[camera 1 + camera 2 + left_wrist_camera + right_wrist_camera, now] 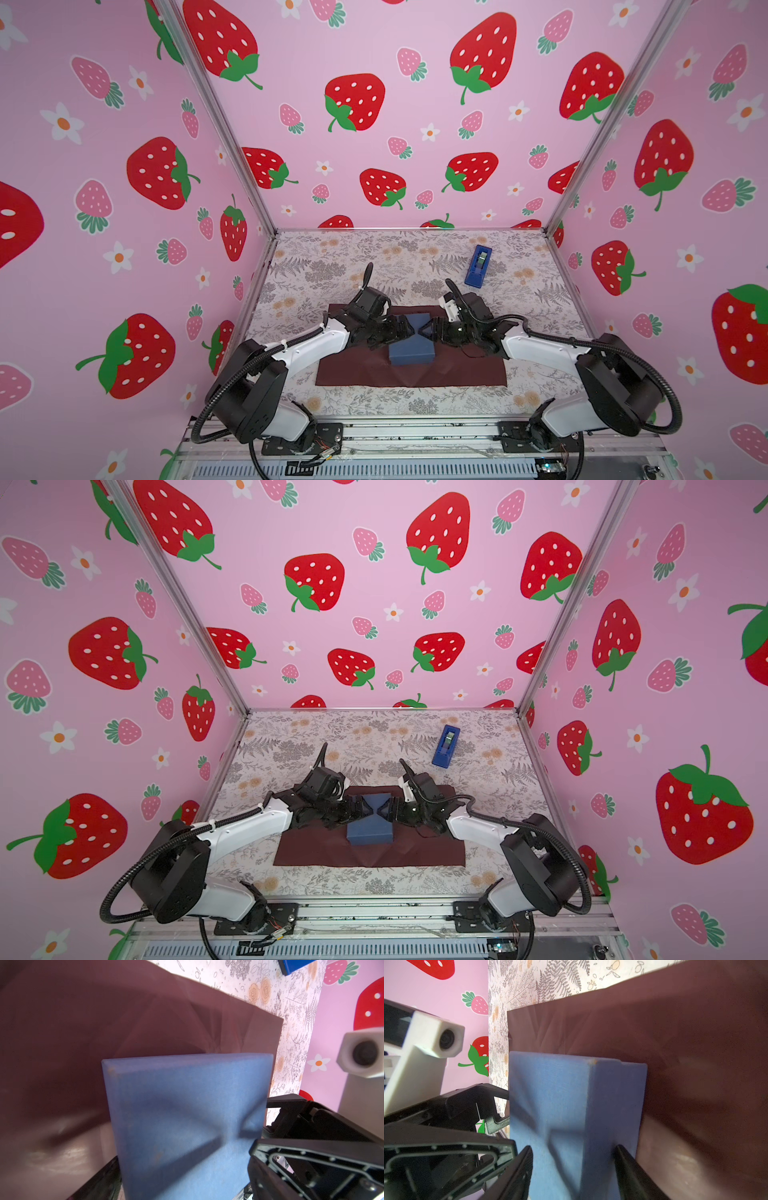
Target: Wrap the gift box in paper
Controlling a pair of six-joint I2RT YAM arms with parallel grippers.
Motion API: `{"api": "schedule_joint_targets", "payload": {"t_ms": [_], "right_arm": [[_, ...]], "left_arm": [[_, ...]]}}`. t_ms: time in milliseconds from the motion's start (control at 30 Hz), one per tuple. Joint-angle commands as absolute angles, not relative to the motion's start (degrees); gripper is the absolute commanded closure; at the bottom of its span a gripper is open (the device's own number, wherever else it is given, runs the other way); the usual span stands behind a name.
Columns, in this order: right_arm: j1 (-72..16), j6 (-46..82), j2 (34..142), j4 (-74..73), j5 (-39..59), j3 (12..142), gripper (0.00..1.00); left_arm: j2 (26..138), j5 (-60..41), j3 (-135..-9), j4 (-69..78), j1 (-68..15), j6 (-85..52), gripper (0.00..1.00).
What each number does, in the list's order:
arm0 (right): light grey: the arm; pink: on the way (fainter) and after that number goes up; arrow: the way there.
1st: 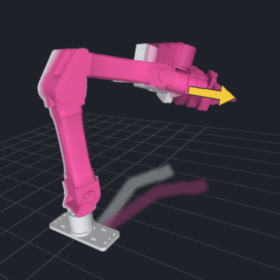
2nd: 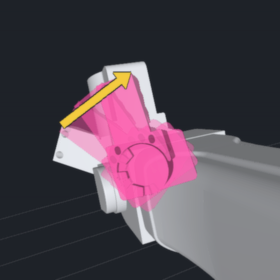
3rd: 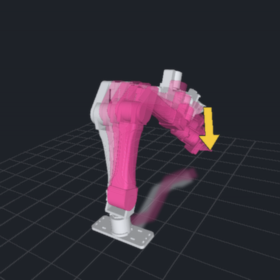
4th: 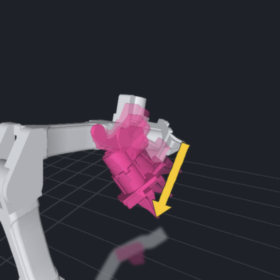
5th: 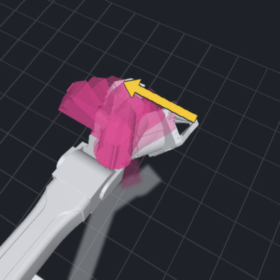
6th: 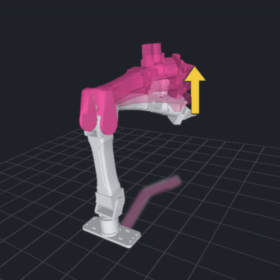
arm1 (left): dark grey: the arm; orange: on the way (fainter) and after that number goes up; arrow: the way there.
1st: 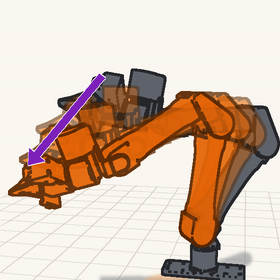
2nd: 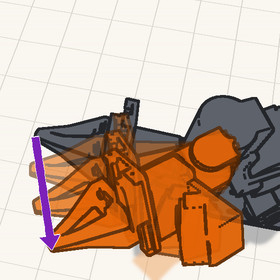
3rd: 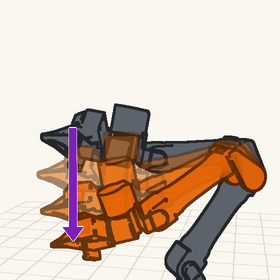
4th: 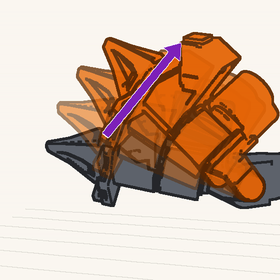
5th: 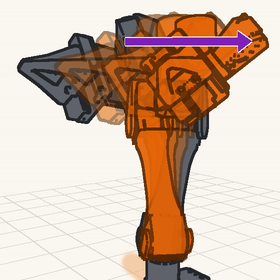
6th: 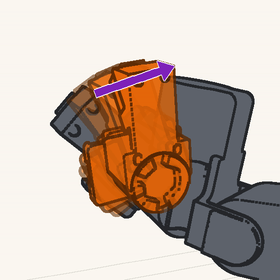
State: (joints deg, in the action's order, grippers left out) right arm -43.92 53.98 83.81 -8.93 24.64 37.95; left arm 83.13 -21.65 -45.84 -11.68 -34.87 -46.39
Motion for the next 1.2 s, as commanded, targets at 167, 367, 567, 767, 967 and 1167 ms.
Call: {"api": "schedule_joint_targets", "payload": {"t_ms": [167, 367, 567, 767, 967, 1167], "right_arm": [[-45.3, 55.0, 81.4, -9.2, 25.0, 38.3, 0.36], [-45.4, 55.0, 80.6, -9.0, 24.7, 37.6, 0.36], [-45.5, 54.8, 80.9, -8.8, 25.0, 37.1, 0.36], [-45.6, 54.6, 81.1, -9.1, 25.0, 36.1, 0.36], [-45.6, 54.3, 81.4, -9.0, 24.0, 34.9, 0.36], [-45.6, 53.9, 81.7, -8.5, 23.3, 35.1, 0.36]], "left_arm": [[83.1, -25.0, -47.0, -7.8, -36.0, -47.0, 0.06], [83.4, -25.2, -47.2, -7.6, -36.2, -46.9, 0.06], [83.9, -24.3, -48.0, -9.0, -36.1, -46.3, 0.06], [84.5, -23.7, -48.1, -9.5, -36.2, -46.1, 0.06], [84.7, -24.0, -47.7, -8.9, -36.2, -46.2, 0.06], [85.1, -25.2, -47.7, -7.3, -36.1, -46.7, 0.06]]}}
